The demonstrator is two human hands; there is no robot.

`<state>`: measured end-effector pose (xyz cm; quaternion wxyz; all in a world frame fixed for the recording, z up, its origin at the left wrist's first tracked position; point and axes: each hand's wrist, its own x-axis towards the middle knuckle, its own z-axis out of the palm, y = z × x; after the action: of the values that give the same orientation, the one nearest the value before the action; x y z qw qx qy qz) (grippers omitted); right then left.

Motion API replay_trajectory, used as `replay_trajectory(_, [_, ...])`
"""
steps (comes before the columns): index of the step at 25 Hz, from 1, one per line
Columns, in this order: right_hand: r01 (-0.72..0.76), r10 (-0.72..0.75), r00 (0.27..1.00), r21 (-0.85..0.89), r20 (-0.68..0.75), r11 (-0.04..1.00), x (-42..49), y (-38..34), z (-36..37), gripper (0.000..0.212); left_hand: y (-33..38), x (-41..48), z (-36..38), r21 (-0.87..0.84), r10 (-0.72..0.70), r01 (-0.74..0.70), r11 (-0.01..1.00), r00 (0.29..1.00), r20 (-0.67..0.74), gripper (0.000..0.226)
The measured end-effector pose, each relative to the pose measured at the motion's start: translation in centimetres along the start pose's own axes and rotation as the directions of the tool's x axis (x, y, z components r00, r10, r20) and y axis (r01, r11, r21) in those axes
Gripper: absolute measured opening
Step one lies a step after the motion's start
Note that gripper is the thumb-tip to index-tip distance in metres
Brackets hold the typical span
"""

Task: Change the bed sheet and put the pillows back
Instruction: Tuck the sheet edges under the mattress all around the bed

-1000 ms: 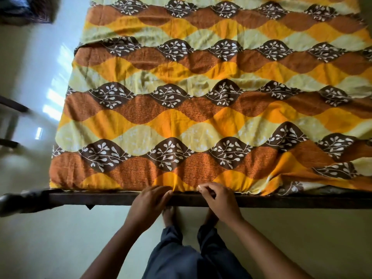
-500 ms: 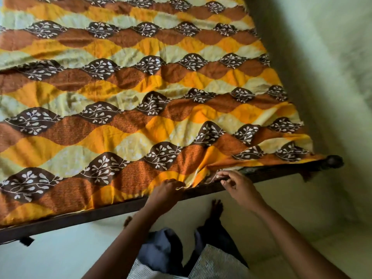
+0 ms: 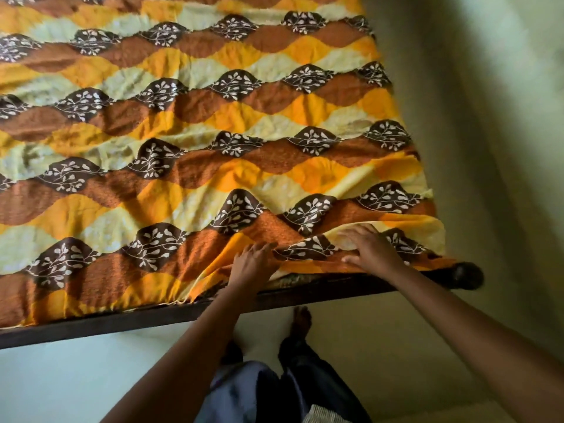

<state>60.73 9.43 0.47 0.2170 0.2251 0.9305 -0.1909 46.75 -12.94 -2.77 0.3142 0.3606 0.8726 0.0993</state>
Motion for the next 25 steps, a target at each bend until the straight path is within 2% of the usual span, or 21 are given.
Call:
replay_trajectory(1, [0.029,-0.029,1.000,-0.077,0.002,0.997,0.7,1.0,0.5,0.068,1.1,1.0,0.1,0.012,0.002,-0.002,1.000,1.000,0.007,0.054])
replay_trajectory(2, [0.068,-0.067,0.998,-0.138,0.007,0.988,1.4,1.6,1.0,0.068,2.0,2.0,0.3,0.018,0.026,-0.026,1.000,1.000,0.016,0.054])
replay_trajectory(4, [0.151,-0.155,0.988,-0.171,-0.012,0.974,2.1,2.5,2.3,0.045,3.8,3.6,0.6,0.054,0.075,-0.080,0.995,0.993,0.090,0.054])
replay_trajectory(6, [0.221,-0.225,0.973,-0.077,-0.053,0.972,2.0,3.6,2.3,0.027,5.0,4.2,1.1,0.133,0.108,-0.125,0.983,0.986,0.127,0.056])
replay_trajectory(8, [0.308,-0.307,0.949,0.004,-0.074,0.951,1.5,5.6,1.2,0.030,6.3,4.1,1.9,0.157,0.161,-0.170,0.973,0.985,0.069,0.047])
replay_trajectory(10, [0.394,-0.396,0.916,-0.033,-0.064,0.918,0.5,7.2,0.1,0.040,7.8,3.2,3.2,0.129,0.260,-0.252,0.959,0.964,-0.048,0.031])
replay_trajectory(12, [0.459,-0.460,0.888,-0.152,0.028,0.876,-0.4,7.9,-0.3,0.044,8.8,2.3,4.9,0.101,0.285,-0.272,0.957,0.947,-0.148,0.021])
replay_trajectory(14, [0.448,-0.439,0.894,-0.161,0.087,0.880,-1.1,7.3,-0.1,0.038,9.4,1.7,6.3,0.031,0.236,-0.234,0.972,0.956,-0.172,0.021])
replay_trajectory(16, [0.344,-0.346,0.934,0.038,0.088,0.938,-1.5,6.1,0.7,0.044,9.7,1.8,6.9,-0.058,0.173,-0.185,0.981,0.971,-0.163,0.018])
replay_trajectory(18, [0.298,-0.316,0.947,0.217,0.056,0.930,-1.4,4.1,1.6,0.049,9.6,2.2,6.9,-0.113,0.191,-0.213,0.971,0.965,-0.179,0.018])
replay_trajectory(20, [0.352,-0.358,0.934,0.183,0.002,0.918,-0.8,2.4,2.9,0.052,9.5,2.1,6.2,-0.135,0.242,-0.266,0.954,0.955,-0.173,0.021])
replay_trajectory(22, [0.392,-0.385,0.919,0.096,-0.084,0.915,-0.1,1.8,3.9,0.043,8.3,1.6,5.2,-0.155,0.230,-0.249,0.956,0.964,-0.132,0.028])
replay_trajectory(23, [0.390,-0.382,0.916,0.046,-0.124,0.920,0.1,1.7,3.8,0.038,7.1,1.1,4.6,-0.121,0.232,-0.247,0.961,0.965,-0.124,0.032])
replay_trajectory(25, [0.403,-0.412,0.903,-0.091,-0.126,0.911,0.3,1.5,3.2,0.030,3.8,0.0,3.7,0.071,0.259,-0.251,0.965,0.957,-0.128,0.035])
